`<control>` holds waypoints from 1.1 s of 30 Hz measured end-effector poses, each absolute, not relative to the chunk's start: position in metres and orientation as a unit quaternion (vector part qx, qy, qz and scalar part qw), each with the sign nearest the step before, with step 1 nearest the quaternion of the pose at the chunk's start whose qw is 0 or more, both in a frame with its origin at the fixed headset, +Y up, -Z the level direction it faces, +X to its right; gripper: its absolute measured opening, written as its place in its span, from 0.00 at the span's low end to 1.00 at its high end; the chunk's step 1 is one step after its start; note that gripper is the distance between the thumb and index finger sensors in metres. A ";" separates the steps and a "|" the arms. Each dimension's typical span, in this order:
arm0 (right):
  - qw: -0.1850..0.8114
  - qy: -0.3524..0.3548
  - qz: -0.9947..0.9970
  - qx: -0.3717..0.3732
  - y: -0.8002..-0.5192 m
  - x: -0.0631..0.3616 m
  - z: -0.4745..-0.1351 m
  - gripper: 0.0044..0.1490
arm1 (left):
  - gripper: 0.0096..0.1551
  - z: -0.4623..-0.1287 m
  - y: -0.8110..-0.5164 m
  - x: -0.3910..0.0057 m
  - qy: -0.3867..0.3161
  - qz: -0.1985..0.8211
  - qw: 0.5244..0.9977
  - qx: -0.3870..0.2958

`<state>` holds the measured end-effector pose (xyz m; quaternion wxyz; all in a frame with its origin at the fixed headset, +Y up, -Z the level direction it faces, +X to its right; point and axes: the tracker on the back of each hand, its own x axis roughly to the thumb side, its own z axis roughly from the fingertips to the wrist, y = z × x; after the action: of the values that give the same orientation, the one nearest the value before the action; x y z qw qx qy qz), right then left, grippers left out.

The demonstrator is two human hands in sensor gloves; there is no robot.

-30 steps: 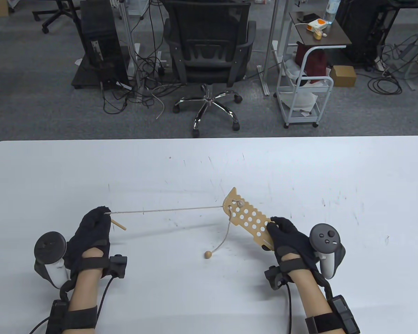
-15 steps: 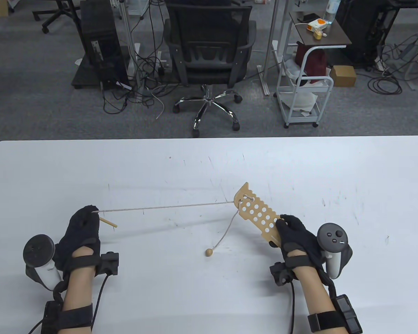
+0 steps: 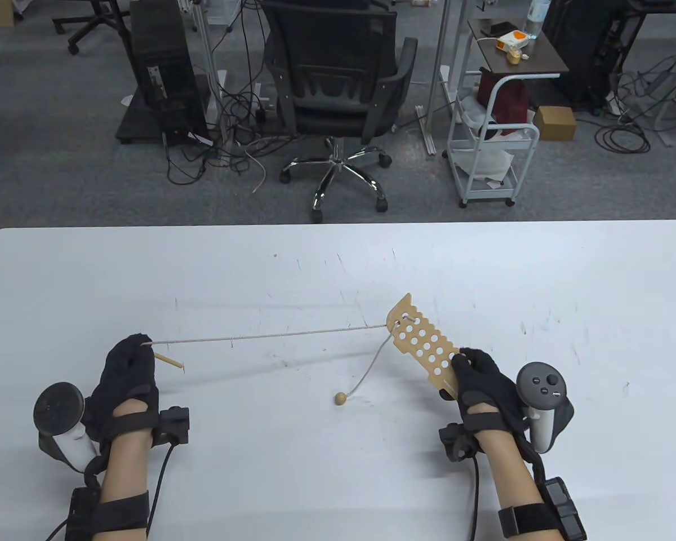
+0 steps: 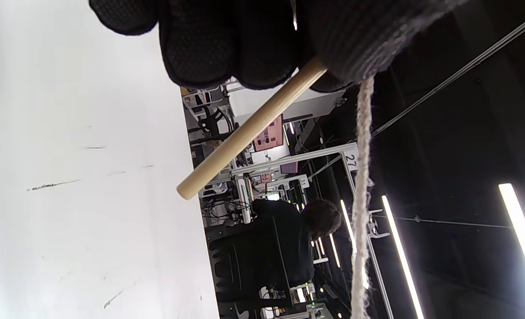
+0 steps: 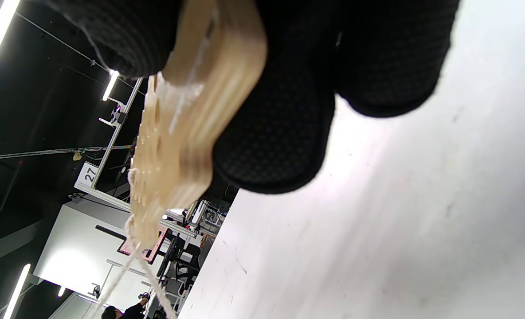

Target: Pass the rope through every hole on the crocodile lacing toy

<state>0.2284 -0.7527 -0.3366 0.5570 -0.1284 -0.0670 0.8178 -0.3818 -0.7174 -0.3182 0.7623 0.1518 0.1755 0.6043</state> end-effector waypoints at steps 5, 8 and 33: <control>0.556 -0.068 0.821 -0.110 -0.751 0.221 -0.336 0.28 | 0.23 -0.321 -0.719 -0.378 0.161 0.608 0.764 0.142; 0.555 -0.067 0.824 -0.094 -0.750 0.215 -0.336 0.28 | 0.22 -0.325 -0.718 -0.375 0.139 0.601 0.775 0.137; 0.538 -0.042 0.840 0.045 -0.734 0.156 -0.314 0.28 | 0.23 -0.338 -0.720 -0.326 0.046 0.554 0.829 0.064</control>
<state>0.1562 -0.7335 -0.3144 0.5383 0.0453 -0.0418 0.8405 -0.3258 -0.7202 -0.3384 0.8286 0.0644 0.0458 0.5542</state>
